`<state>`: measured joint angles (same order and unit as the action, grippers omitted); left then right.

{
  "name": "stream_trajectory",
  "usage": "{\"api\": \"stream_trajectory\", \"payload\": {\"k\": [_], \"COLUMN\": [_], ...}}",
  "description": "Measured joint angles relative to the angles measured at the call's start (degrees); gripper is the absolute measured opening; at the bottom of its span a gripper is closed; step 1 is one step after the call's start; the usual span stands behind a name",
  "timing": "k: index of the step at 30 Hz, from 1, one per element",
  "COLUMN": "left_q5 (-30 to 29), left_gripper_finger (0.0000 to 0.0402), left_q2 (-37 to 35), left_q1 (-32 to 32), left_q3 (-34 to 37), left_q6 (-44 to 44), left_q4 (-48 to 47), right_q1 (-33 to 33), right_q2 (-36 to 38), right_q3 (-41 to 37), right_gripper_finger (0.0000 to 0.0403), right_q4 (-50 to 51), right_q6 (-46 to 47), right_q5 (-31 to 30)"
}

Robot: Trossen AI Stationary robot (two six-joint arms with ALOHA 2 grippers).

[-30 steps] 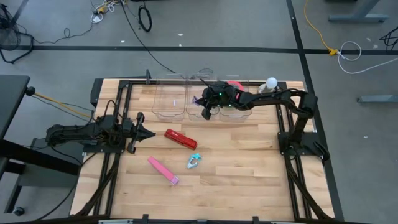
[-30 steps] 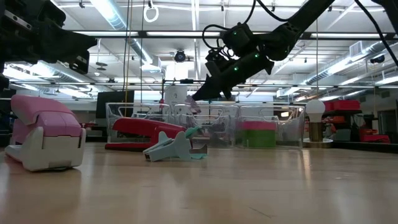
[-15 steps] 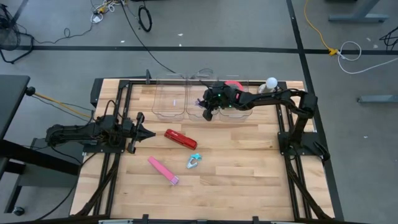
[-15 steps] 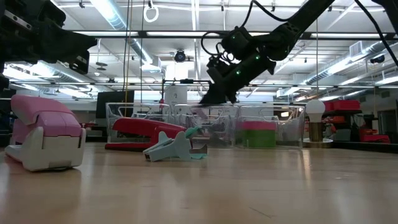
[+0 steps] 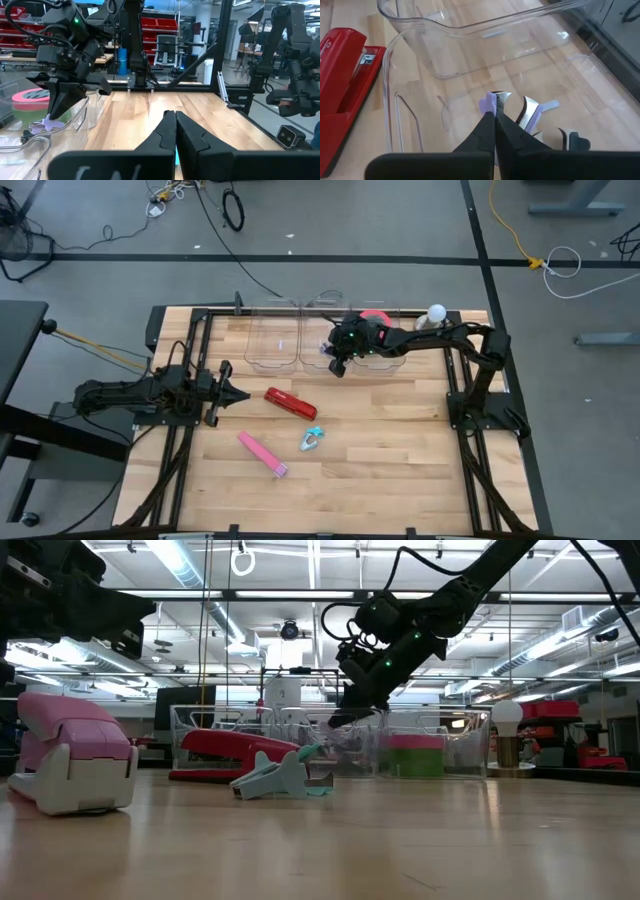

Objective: Pick and place Stapler, Stapler remover, tape
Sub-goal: Put the purple staple remover into the middle transparent bin, then put the pink stapler into the left transparent bin

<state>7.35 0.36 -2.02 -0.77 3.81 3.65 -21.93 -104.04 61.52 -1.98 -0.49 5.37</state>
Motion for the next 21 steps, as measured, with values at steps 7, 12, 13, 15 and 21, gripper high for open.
{"api": "stream_trajectory", "payload": {"k": [7, 12, 13, 15, 21], "left_q5": [0.0, 0.01, 0.0, 0.01, 0.01], "left_gripper_finger": [0.0003, 0.0003, 0.0003, 0.0003, 0.0003], "left_q2": [0.0, 0.0, -0.02, 0.0, 0.0], "left_q1": [0.01, 0.02, 0.0, 0.02, 0.0], "left_q3": [0.0, 0.01, 0.0, -0.01, 0.0], "left_q6": [0.0, 0.01, 0.03, 0.01, 0.03], "left_q4": [0.0, 0.02, 0.0, 0.02, 0.0], "right_q1": [0.02, 0.02, 0.02, 0.0, 0.02], "right_q2": [0.02, 0.02, 0.02, 0.04, 0.04], "right_q3": [0.0, 0.0, 0.0, 0.0, 0.0], "right_gripper_finger": [0.0014, 0.0053, 0.0064, 0.0085, 0.0143], "right_q4": [0.0, 0.02, 0.02, 0.02, -0.19], "right_q6": [0.0, 0.09, 0.1, 0.11, 0.22], "right_q5": [0.0, -2.82, -3.32, -3.41, -3.41]}}
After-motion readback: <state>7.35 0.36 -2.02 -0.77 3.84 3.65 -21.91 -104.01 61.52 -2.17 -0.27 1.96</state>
